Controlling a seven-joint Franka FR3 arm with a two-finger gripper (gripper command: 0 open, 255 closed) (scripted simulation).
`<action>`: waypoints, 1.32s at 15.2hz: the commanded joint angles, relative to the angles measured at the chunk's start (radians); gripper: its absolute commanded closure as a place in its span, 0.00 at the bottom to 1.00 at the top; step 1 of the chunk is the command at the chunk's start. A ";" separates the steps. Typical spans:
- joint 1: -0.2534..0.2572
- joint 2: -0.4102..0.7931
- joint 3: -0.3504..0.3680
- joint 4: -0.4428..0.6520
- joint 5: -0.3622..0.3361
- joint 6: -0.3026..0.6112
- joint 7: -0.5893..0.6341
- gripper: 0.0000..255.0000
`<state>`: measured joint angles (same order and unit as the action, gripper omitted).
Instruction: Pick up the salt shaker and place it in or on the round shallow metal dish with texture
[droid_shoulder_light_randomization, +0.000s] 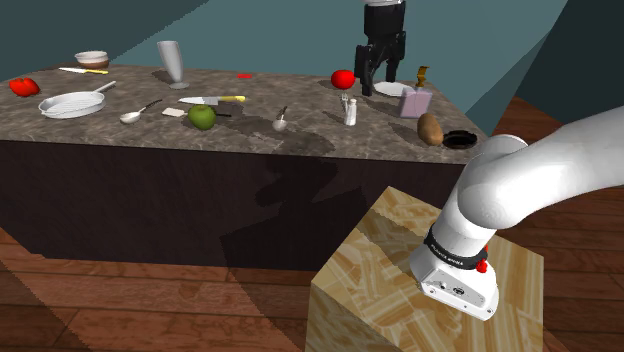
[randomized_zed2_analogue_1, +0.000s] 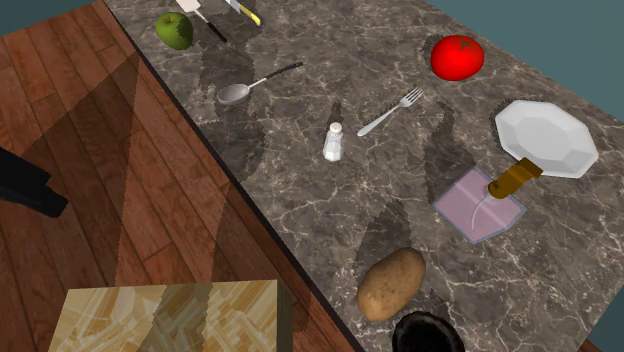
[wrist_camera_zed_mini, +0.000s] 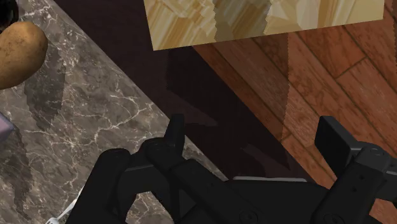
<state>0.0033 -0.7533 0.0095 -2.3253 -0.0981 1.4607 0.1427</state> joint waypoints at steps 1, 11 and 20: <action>0.000 0.000 0.000 0.000 0.000 0.000 0.000 0.00; -0.056 0.195 -0.209 0.020 -0.077 0.230 -0.197 0.00; -0.077 0.467 -0.384 0.150 -0.036 0.407 -0.395 0.00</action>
<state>-0.0715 -0.3150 -0.3555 -2.1895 -0.1430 1.8492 -0.2274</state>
